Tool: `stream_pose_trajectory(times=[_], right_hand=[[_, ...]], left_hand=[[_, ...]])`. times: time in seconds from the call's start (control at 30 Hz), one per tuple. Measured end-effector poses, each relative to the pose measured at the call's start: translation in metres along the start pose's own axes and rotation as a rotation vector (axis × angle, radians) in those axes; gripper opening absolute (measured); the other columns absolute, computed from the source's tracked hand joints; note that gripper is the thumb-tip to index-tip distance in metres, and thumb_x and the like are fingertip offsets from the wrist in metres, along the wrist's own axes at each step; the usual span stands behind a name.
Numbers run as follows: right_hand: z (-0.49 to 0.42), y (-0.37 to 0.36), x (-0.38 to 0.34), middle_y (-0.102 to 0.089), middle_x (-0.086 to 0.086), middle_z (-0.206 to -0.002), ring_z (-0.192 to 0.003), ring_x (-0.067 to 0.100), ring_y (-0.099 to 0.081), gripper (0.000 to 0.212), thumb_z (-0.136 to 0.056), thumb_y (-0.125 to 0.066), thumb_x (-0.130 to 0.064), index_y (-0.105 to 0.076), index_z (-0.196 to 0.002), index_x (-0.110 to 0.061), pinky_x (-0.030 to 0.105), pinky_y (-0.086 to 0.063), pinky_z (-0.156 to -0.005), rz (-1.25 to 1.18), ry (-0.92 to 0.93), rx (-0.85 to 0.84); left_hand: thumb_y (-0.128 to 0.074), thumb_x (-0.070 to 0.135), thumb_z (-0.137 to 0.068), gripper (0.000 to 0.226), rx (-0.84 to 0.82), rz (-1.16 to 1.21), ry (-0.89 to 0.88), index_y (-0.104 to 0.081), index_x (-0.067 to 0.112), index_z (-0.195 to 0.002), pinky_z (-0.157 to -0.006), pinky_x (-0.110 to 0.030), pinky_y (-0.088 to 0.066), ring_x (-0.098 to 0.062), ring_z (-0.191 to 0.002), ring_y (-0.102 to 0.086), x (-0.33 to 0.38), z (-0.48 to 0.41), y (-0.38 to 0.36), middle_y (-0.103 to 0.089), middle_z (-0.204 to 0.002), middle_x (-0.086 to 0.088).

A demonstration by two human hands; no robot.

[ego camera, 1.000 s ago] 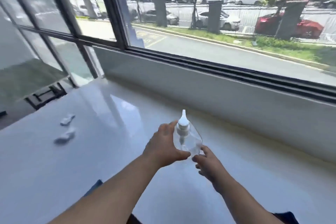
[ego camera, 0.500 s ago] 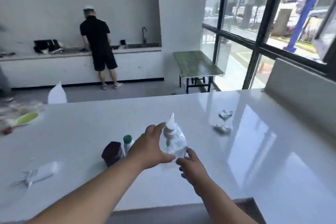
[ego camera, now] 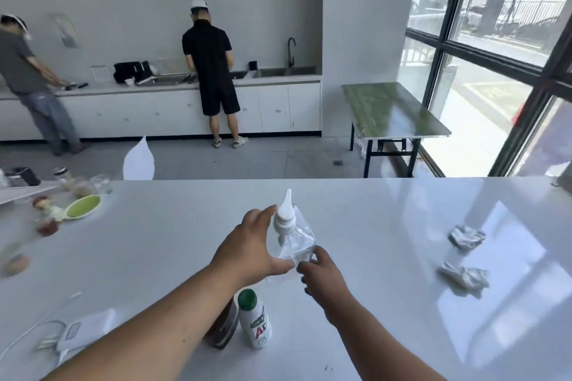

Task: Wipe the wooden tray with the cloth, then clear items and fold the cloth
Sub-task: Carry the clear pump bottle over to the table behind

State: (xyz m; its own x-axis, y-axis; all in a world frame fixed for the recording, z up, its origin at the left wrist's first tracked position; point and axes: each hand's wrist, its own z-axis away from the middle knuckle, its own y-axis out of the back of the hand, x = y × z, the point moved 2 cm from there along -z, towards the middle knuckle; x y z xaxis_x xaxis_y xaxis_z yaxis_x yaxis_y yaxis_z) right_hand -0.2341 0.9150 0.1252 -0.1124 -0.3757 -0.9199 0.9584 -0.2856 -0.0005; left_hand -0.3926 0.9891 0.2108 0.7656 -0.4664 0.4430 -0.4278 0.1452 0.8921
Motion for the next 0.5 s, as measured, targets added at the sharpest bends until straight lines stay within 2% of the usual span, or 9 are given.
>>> stream_pose_trajectory(times=[0.1, 0.2, 0.37, 0.43, 0.5], right_hand=[[-0.046, 0.006, 0.003, -0.066, -0.003, -0.091, -0.071, 0.013, -0.057, 0.054, -0.072, -0.057, -0.019, -0.062, -0.125, -0.028, 0.031, -0.045, -0.07, 0.018, -0.047, -0.016], [-0.091, 0.004, 0.016, -0.068, -0.003, -0.102, -0.077, 0.015, -0.06, 0.055, -0.078, -0.057, -0.017, -0.06, -0.132, -0.028, 0.03, -0.048, -0.072, 0.066, -0.092, -0.037], [-0.139, -0.011, 0.039, -0.064, 0.0, -0.123, -0.097, 0.019, -0.057, 0.067, -0.078, -0.056, -0.023, -0.053, -0.145, -0.028, 0.034, -0.049, -0.087, 0.124, -0.152, -0.08], [-0.152, -0.016, 0.05, -0.065, -0.002, -0.133, -0.112, 0.022, -0.063, 0.065, -0.081, -0.057, -0.025, -0.052, -0.146, -0.03, 0.036, -0.052, -0.098, 0.176, -0.172, -0.094], [-0.159, -0.019, 0.062, -0.066, 0.001, -0.138, -0.12, 0.022, -0.064, 0.063, -0.085, -0.057, -0.024, -0.051, -0.148, -0.028, 0.037, -0.053, -0.099, 0.25, -0.2, -0.104]], left_hand=[[-0.076, 0.077, -0.054, 0.119, -0.046, -0.004, 0.045, -0.021, 0.049, -0.156, -0.087, -0.031, -0.052, -0.013, -0.121, -0.059, -0.017, -0.039, -0.023, -0.036, -0.154, 0.016], [-0.075, 0.079, -0.053, 0.12, -0.101, 0.01, 0.11, -0.02, 0.05, -0.156, -0.084, -0.03, -0.049, -0.012, -0.121, -0.058, -0.042, -0.07, -0.046, -0.035, -0.155, 0.017], [-0.075, 0.082, -0.052, 0.118, -0.163, 0.049, 0.194, -0.02, 0.052, -0.153, -0.08, -0.027, -0.045, -0.006, -0.118, -0.057, -0.087, -0.101, -0.077, -0.034, -0.153, 0.022], [-0.078, 0.081, -0.052, 0.115, -0.195, 0.079, 0.213, -0.02, 0.059, -0.148, -0.081, -0.025, -0.045, -0.001, -0.116, -0.053, -0.102, -0.105, -0.09, -0.036, -0.149, 0.024], [-0.082, 0.078, -0.049, 0.111, -0.259, 0.1, 0.233, -0.022, 0.063, -0.141, -0.085, -0.026, -0.047, 0.0, -0.118, -0.051, -0.114, -0.103, -0.103, -0.04, -0.145, 0.022]])
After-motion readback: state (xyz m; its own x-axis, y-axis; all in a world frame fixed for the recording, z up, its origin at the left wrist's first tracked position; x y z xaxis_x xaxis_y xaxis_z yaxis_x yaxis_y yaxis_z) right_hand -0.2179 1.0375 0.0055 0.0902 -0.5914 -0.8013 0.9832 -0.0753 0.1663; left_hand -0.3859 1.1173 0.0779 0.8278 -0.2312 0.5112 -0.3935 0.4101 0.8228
